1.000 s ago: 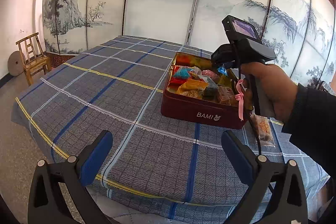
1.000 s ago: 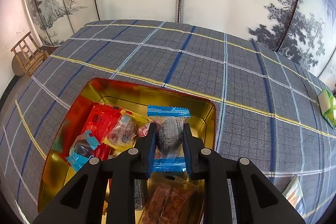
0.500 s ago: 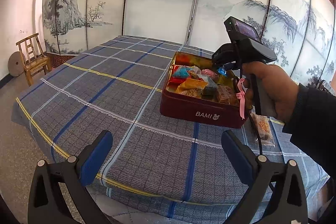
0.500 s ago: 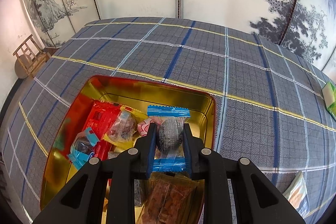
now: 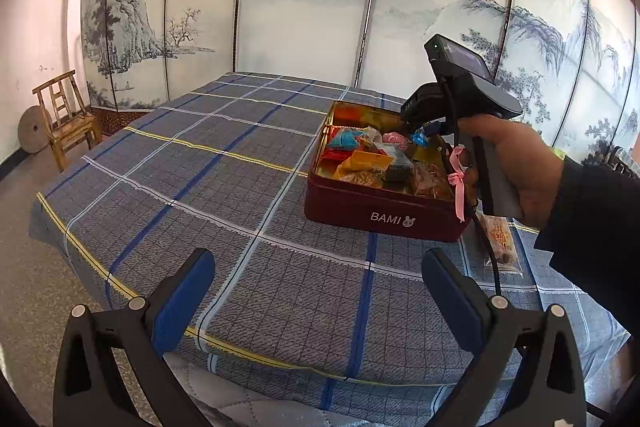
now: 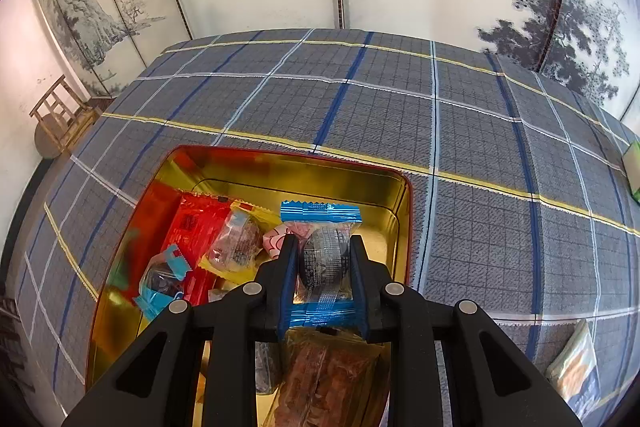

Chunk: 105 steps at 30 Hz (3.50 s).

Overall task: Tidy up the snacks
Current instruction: 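Lower the blue-ended candy into the tin and open the right gripper, then grasp the blue Sea Salt Soda Crackers pack with the left gripper, then carry the crackers pack with the left gripper over the tin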

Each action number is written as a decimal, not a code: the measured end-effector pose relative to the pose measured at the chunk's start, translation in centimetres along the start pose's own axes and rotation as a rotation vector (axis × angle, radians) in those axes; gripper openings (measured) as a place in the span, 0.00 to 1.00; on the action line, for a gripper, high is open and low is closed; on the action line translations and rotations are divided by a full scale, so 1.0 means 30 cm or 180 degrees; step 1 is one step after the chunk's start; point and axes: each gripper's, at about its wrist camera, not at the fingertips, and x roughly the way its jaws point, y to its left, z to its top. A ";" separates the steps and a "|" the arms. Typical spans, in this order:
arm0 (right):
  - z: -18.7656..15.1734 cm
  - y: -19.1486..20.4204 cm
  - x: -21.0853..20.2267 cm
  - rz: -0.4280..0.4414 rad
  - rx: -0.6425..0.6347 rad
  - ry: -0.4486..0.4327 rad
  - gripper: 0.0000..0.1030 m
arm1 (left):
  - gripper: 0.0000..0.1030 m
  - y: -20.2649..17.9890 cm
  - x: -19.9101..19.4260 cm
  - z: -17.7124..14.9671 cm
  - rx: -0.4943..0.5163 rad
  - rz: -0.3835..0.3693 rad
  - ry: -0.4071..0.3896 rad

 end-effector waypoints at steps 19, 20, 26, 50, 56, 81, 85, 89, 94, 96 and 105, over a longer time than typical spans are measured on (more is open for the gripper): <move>-0.251 -0.945 -0.417 -0.0842 0.0807 -0.1017 0.73 | 0.99 -0.422 0.069 0.129 0.0584 -0.0841 0.0208; -0.292 -1.026 -0.417 -0.0873 0.0956 -0.0994 0.73 | 0.99 -0.479 0.091 0.138 0.0617 -0.0892 0.0235; -0.499 -1.344 -0.423 -0.0960 0.1566 -0.0991 0.73 | 0.99 -0.862 0.307 0.170 0.0523 -0.0942 0.0628; -0.594 -1.467 -0.449 -0.0221 0.2123 -0.1278 0.73 | 0.44 -1.348 0.591 0.092 0.0913 -0.0229 0.0888; -0.595 -1.467 -0.450 -0.0217 0.2121 -0.1269 0.73 | 0.44 -1.331 0.450 0.194 0.1061 -0.0603 0.0532; -0.577 -1.479 -0.415 -0.0313 0.2138 -0.1053 0.73 | 0.44 -0.584 0.460 0.538 0.0760 0.0399 0.0112; -0.574 -1.482 -0.408 -0.0343 0.2143 -0.1009 0.73 | 0.44 -0.445 0.491 0.519 0.0616 0.0518 0.0206; -0.573 -1.487 -0.402 -0.0363 0.2157 -0.0973 0.73 | 0.44 -0.346 0.525 0.492 0.0535 0.0605 0.0288; -0.568 -1.482 -0.399 -0.0404 0.2124 -0.0940 0.73 | 0.44 -0.273 0.563 0.452 0.0418 0.0577 0.0422; -0.566 -1.479 -0.397 -0.0438 0.2101 -0.0918 0.73 | 0.44 -0.256 0.582 0.436 0.0398 0.0545 0.0476; -0.536 -1.384 -0.384 -0.0786 0.1785 -0.0680 0.74 | 0.44 -0.227 0.625 0.414 0.0371 0.0412 0.0557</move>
